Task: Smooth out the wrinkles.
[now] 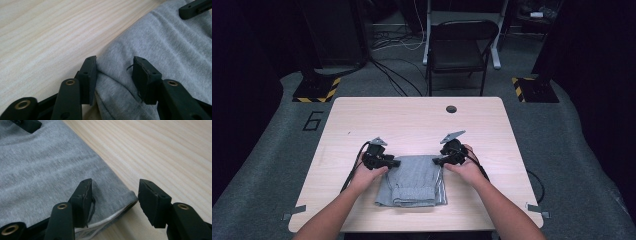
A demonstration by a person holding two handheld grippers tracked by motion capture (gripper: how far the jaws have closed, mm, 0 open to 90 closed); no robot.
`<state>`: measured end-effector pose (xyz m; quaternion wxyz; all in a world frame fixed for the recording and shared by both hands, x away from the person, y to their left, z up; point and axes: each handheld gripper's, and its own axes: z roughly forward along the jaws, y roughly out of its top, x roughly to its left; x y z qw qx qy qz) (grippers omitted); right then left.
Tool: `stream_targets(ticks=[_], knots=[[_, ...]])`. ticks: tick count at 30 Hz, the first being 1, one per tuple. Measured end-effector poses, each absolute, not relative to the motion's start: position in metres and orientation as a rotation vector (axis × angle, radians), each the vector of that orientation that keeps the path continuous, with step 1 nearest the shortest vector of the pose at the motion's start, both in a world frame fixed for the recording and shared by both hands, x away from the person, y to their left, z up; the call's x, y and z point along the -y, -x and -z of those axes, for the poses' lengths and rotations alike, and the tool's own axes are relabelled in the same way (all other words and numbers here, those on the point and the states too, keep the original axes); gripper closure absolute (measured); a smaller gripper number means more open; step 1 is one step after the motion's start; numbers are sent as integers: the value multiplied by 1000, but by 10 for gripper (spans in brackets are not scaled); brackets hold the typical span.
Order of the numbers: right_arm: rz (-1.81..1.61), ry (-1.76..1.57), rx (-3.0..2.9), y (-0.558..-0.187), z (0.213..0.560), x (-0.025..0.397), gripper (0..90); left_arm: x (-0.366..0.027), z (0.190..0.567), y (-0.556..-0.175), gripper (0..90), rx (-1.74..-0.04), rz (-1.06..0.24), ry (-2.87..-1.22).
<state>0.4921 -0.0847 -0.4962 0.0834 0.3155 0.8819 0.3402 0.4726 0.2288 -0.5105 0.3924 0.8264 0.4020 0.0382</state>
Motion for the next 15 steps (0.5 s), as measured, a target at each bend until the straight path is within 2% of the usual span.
stream_targets(ticks=[3,10,15], knots=[[-993,-941,-2643,-491,500,83,491,-229,511,-472,613,-1006,-116,-2113],[-992,-908,-2647,-487,495,83,717,-228,506,-471,793,-989,-132,-2117],[-991,-885,-2636,-486,491,84,747,-228,503,-475,816,-1003,-129,-2087]])
